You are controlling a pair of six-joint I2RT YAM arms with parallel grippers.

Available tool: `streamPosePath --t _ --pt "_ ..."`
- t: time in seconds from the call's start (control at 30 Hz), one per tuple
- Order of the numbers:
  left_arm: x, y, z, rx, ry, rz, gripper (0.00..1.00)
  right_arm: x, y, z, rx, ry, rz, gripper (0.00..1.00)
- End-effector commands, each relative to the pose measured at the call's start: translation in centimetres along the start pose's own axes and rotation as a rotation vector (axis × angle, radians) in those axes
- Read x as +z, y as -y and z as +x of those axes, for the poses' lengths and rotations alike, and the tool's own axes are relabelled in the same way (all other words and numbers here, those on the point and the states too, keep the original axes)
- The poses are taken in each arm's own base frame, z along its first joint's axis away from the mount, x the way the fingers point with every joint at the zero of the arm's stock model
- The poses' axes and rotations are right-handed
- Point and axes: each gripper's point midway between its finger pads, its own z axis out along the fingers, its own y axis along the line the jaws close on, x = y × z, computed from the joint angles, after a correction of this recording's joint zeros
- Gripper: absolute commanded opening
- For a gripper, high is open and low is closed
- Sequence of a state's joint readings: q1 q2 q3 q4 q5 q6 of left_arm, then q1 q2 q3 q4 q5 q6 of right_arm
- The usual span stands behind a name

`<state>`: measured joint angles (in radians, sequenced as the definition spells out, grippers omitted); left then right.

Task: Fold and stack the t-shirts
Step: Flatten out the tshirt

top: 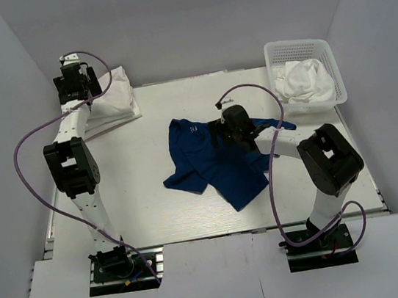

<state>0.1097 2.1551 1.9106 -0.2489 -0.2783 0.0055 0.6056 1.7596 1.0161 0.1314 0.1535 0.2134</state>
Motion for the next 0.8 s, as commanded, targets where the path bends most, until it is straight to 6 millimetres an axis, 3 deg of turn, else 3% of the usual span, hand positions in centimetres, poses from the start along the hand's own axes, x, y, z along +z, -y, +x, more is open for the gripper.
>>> streamPosePath --t 0.0,0.27,0.3,0.43,0.57,0.63,0.7,0.77 --pt "0.2 -0.2 5.9 -0.062 -0.181 -0.023 1.00 -0.7 -0.6 -1.5 0.007 0.046 -0.034 0.90" --pt "1.9 -0.2 13.2 -0.163 -0.387 -0.006 1.00 -0.1 -1.0 -0.8 -0.005 0.014 -0.052 0.90" --pt "2.4 -0.7 15.1 -0.159 -0.429 -0.019 1.00 0.0 -0.9 -1.0 -0.006 0.014 -0.050 0.90" --pt "2.9 -1.2 18.7 -0.191 -0.522 -0.037 1.00 0.0 -0.9 -1.0 -0.008 0.018 -0.050 0.90" --pt "4.0 -2.5 20.7 -0.236 -0.558 -0.056 1.00 0.1 -1.1 -1.0 -0.006 0.018 -0.061 0.90" --pt "5.1 -2.9 20.2 -0.256 -0.538 -0.064 1.00 0.1 -1.1 -0.8 -0.009 0.014 -0.062 0.90" --pt "6.0 -3.5 21.5 -0.254 -0.563 -0.086 1.00 0.1 -1.0 -0.9 -0.003 0.015 -0.056 0.90" --pt "6.9 -3.9 20.5 -0.265 -0.538 -0.090 1.00 0.0 -1.1 -1.1 -0.008 0.018 -0.053 0.90"
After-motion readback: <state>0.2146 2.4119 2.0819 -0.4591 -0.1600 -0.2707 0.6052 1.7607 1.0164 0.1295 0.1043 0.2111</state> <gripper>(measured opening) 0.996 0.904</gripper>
